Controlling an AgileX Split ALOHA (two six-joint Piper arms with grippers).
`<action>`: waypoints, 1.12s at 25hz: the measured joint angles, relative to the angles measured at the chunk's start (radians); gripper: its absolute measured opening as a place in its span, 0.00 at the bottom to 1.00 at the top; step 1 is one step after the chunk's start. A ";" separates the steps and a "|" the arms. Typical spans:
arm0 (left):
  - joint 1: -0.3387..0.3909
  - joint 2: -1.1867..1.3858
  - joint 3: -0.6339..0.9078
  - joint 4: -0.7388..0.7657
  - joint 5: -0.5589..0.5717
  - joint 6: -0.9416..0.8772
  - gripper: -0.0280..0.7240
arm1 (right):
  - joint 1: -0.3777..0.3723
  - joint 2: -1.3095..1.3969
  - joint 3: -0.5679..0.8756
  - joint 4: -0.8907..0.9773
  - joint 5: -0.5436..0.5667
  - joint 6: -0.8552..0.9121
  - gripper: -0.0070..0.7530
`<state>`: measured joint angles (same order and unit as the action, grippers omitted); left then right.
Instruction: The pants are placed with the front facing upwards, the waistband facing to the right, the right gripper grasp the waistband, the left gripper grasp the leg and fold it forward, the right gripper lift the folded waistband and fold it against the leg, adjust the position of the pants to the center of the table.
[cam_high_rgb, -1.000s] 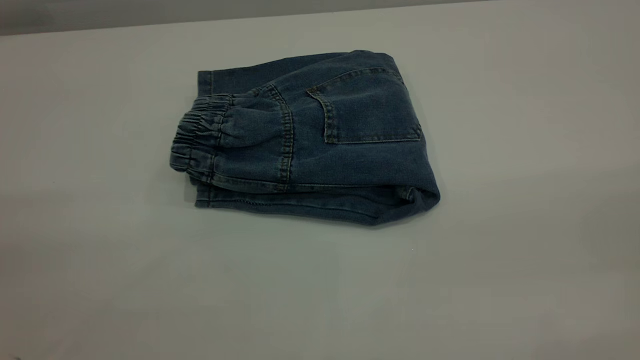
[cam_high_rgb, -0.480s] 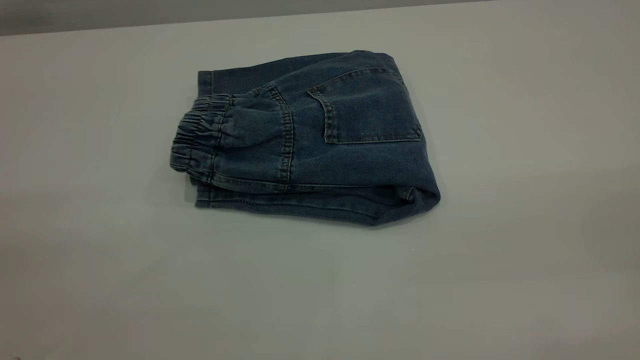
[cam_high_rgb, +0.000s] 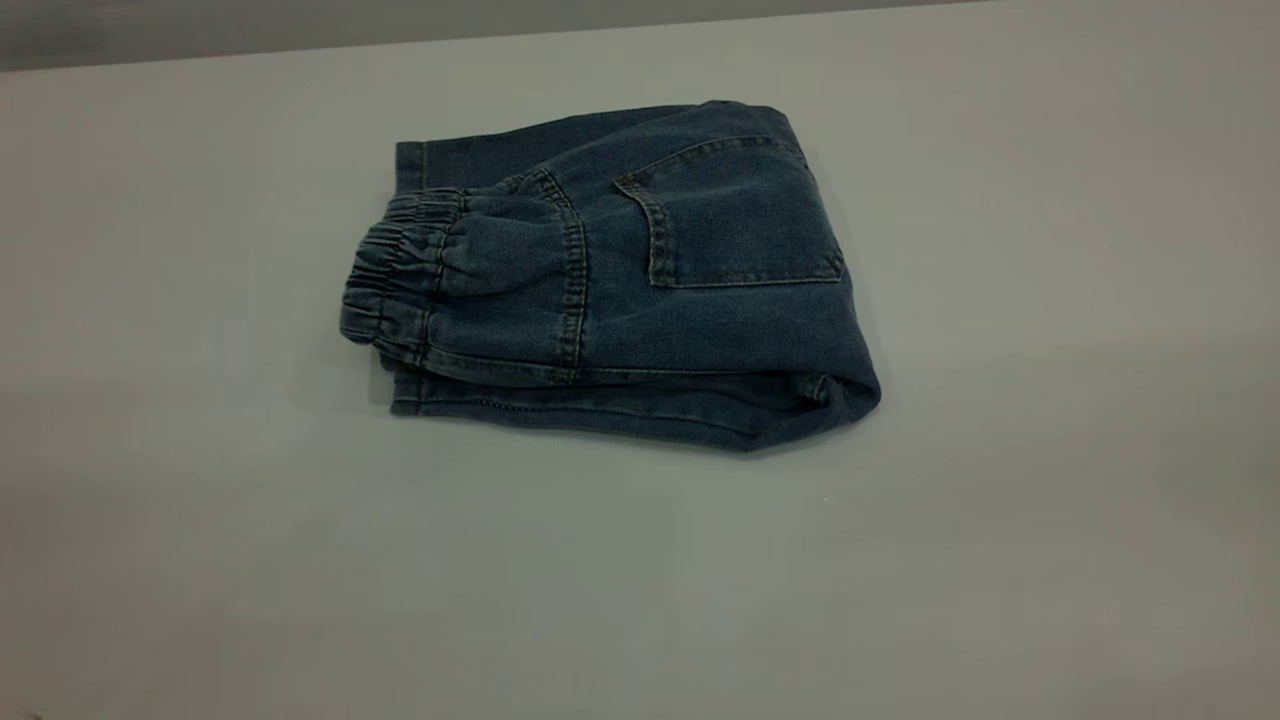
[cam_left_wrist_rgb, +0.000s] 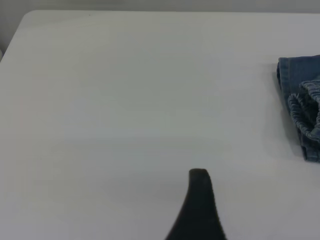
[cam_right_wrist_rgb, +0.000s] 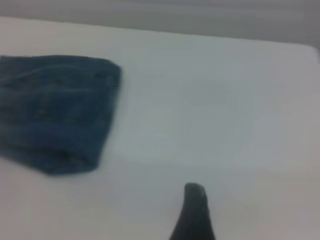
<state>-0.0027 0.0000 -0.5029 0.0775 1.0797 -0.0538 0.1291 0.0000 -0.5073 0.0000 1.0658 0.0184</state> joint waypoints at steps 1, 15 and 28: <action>0.000 0.000 0.000 0.000 0.000 0.000 0.74 | 0.000 0.000 0.001 -0.022 0.000 0.028 0.66; 0.000 0.000 0.000 0.000 -0.001 0.000 0.74 | 0.000 0.000 0.001 0.000 -0.001 -0.002 0.66; 0.000 0.000 0.000 0.000 -0.001 0.000 0.74 | 0.000 0.000 0.001 0.000 -0.002 -0.002 0.66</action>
<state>-0.0027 0.0000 -0.5029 0.0775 1.0787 -0.0538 0.1291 0.0000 -0.5064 0.0000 1.0640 0.0162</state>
